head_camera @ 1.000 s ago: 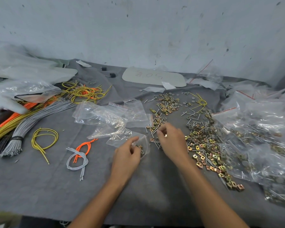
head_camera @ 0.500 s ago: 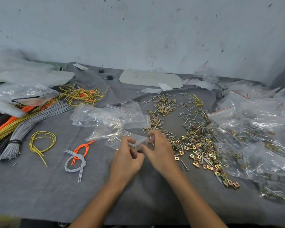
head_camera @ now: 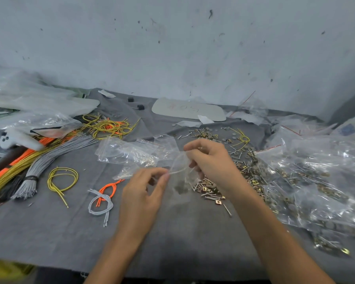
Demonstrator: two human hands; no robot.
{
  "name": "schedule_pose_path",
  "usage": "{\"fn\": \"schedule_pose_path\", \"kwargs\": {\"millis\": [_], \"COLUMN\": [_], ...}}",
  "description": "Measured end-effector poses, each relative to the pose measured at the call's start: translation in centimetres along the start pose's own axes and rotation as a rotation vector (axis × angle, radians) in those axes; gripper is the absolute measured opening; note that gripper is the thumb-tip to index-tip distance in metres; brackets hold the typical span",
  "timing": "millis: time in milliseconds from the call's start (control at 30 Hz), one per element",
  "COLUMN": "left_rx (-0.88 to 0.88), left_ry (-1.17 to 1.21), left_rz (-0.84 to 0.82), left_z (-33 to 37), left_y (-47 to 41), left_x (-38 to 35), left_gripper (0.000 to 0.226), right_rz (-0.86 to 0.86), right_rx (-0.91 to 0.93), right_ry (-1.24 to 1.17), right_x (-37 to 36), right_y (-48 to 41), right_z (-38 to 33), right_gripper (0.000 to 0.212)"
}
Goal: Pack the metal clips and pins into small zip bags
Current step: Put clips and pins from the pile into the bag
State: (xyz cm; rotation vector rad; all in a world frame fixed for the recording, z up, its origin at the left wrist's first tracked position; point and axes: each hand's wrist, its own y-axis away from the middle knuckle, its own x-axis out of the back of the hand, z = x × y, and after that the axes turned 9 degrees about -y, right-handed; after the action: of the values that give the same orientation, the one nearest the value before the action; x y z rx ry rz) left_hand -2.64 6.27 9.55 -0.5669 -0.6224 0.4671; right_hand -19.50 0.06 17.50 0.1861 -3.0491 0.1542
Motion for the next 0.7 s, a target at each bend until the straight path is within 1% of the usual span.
{"fn": "schedule_pose_path", "kwargs": {"millis": [67,133,200,233,267,333,367,433,467,500,533,600,700], "left_rx": [0.016,0.02,-0.027,-0.064,-0.107,-0.197,-0.238,-0.301,-0.327,-0.344,-0.35,-0.353,-0.352], "left_ry": [0.07,0.115,0.126,0.118,0.102,0.052,0.025,-0.008,-0.015,-0.017,-0.013,-0.006,0.006], "left_rz": [0.0,-0.031,-0.068,-0.083,-0.094,-0.116,-0.129,-0.15,-0.153,-0.153,-0.152,-0.151,-0.165], "left_z": [1.9,3.5,4.9,5.5,6.1,6.8,7.1,7.4,7.4,7.4,7.5,7.7,8.2], "left_y": [-1.3,-2.1,-1.9,-1.5,-1.1,0.2,0.8,1.9,2.5,3.1,3.5,4.2,4.7], "left_x": [1.2,2.1,2.7,3.0,3.2,3.3,3.3,3.1,3.0,3.0,3.0,3.0,3.1], "left_gripper": [0.009,0.007,0.006,0.005,0.005,0.008,0.007,0.007,0.008,0.008,0.006,0.003,0.002], "right_rz": [-0.001,-0.012,-0.024,-0.02,-0.002,0.071,0.078,-0.031,-0.1,-0.139,-0.141,-0.096,-0.018], "right_rx": [-0.021,-0.03,-0.036,-0.026,0.013,0.168,0.261,0.382,0.427,0.486,0.552,0.642,0.726], "right_ry": [-0.151,-0.244,-0.282,-0.263,-0.188,0.109,0.249,0.439,0.515,0.579,0.623,0.681,0.755], "right_x": [0.6,1.3,2.5,3.2,3.9,5.1,5.5,5.4,5.0,4.7,4.4,4.1,3.8], "right_y": [1.0,2.4,4.0,5.0,6.1,8.3,9.4,11.4,12.2,12.8,13.3,13.9,14.5], "right_z": [-1.9,-3.3,-3.9,-4.0,-3.9,-3.4,-3.0,-2.7,-2.4,-2.1,-1.8,-1.6,-2.0], "right_gripper": [0.021,0.016,0.012,0.01,0.009,0.019,0.025,0.032,0.03,0.024,0.018,0.008,0.006]}}
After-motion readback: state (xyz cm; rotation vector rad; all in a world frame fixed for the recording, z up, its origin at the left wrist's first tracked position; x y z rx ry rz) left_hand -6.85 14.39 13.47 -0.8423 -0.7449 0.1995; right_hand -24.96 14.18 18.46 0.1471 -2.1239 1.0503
